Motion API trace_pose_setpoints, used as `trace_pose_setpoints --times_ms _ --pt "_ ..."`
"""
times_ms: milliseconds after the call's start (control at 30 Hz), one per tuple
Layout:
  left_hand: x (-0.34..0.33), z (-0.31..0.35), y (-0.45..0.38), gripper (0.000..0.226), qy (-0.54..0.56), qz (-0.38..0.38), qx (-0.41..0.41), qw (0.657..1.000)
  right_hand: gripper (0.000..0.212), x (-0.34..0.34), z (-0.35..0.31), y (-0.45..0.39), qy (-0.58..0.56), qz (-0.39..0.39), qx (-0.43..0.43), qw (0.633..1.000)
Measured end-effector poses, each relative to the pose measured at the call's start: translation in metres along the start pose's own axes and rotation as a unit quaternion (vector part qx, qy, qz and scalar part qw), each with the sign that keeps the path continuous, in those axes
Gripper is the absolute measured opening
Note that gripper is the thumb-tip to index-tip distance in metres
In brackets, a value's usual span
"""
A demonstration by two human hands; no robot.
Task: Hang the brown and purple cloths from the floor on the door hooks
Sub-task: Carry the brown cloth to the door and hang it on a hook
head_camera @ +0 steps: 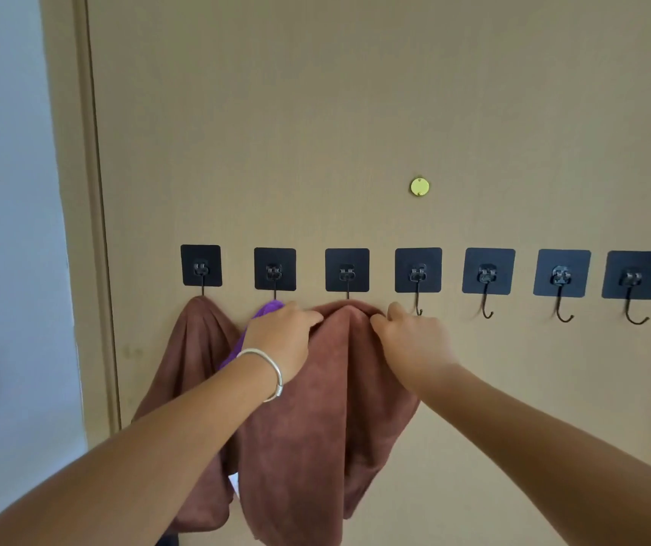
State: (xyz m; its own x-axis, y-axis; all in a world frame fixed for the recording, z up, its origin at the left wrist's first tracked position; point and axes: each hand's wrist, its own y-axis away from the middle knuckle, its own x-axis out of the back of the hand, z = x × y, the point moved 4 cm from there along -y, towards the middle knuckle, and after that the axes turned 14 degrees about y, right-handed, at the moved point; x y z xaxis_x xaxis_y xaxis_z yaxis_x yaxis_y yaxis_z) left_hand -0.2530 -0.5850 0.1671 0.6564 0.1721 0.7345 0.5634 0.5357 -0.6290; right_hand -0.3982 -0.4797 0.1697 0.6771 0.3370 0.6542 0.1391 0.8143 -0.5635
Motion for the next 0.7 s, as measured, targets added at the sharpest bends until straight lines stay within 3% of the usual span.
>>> trace_pose_setpoints --times_ms 200,300,433,567,700 --pt "-0.028 0.024 0.021 0.022 -0.063 -0.116 0.011 0.991 0.033 -0.019 -0.028 0.017 -0.058 -0.006 0.016 0.998" --pt "-0.036 0.025 0.026 0.033 -0.130 -0.180 0.020 0.975 0.033 -0.023 -0.028 0.017 -0.078 0.013 0.007 0.997" --pt "-0.032 0.021 0.036 0.050 -0.244 -0.291 0.024 0.925 0.033 -0.020 -0.027 0.015 -0.096 0.011 0.038 0.995" --pt "-0.016 0.037 0.035 0.037 -0.276 -0.258 -0.005 0.926 0.021 -0.018 -0.021 0.023 -0.117 0.003 0.087 0.989" --pt "0.029 0.069 0.015 0.030 -0.262 -0.136 -0.034 0.955 0.024 -0.009 0.020 0.036 -0.126 0.050 0.067 0.989"
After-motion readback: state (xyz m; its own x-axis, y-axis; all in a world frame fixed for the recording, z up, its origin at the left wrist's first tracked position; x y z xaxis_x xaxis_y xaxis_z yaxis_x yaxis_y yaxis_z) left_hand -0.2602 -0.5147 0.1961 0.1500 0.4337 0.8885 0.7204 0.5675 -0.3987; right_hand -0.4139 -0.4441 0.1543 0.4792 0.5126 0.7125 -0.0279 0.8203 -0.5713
